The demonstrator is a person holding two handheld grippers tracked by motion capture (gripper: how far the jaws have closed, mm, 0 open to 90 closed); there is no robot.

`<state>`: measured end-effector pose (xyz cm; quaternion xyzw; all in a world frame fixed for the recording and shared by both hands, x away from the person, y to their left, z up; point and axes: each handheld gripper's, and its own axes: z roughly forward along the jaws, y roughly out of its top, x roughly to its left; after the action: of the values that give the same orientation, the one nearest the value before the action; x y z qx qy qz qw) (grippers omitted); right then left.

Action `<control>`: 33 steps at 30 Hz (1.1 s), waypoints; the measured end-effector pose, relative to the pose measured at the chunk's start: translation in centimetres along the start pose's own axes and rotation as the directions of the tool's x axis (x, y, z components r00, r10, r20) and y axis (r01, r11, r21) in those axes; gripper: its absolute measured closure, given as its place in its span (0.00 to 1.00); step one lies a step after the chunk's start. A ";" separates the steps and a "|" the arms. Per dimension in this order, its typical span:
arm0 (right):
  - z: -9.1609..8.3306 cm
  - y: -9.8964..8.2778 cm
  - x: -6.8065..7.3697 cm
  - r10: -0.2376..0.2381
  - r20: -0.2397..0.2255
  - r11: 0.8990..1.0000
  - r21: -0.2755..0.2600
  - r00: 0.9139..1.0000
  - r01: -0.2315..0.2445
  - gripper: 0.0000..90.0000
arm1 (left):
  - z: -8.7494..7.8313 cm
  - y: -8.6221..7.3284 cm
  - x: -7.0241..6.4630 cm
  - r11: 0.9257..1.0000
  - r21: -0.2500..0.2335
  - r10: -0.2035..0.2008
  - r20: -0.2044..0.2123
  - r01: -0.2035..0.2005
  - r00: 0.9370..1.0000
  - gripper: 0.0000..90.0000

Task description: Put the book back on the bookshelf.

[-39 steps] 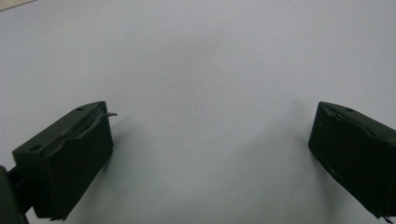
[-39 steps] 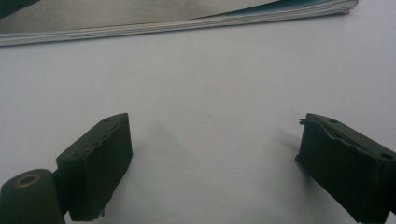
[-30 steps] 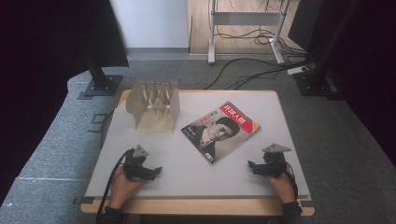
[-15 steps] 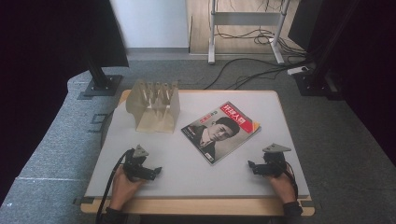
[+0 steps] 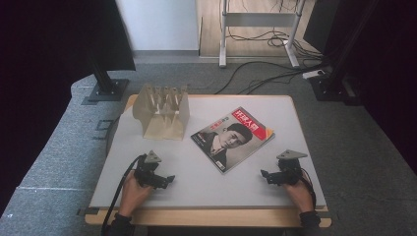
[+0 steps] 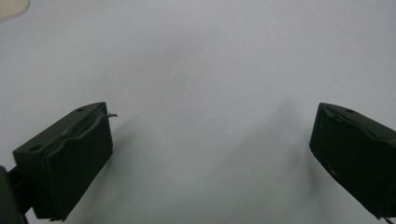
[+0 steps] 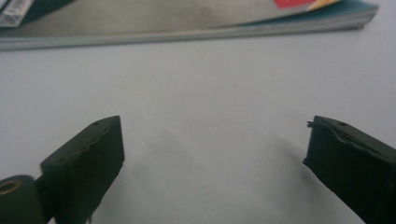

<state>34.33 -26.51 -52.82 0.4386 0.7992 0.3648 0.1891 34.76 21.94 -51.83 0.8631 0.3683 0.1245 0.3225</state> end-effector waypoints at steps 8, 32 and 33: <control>-0.7 1.3 -0.2 -0.031 -0.006 0.999 -0.025 0.999 0.031 0.00 | 0.6 3.0 -0.8 0.998 -0.027 0.054 0.013 -0.053 0.998 0.00; 2.5 5.7 0.0 -0.130 -0.080 0.991 -0.009 0.988 0.130 0.00 | 4.0 10.5 -2.0 0.992 -0.047 0.119 0.049 -0.117 0.992 0.00; 2.7 5.8 0.0 -0.132 -0.079 0.991 -0.007 0.988 0.132 0.00 | 4.2 10.8 -2.0 0.992 -0.053 0.115 0.053 -0.112 0.992 0.00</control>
<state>39.26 -23.33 -50.20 0.3699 0.8329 0.3694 0.1815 41.28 12.87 -47.99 0.8775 0.3060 0.1276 0.3464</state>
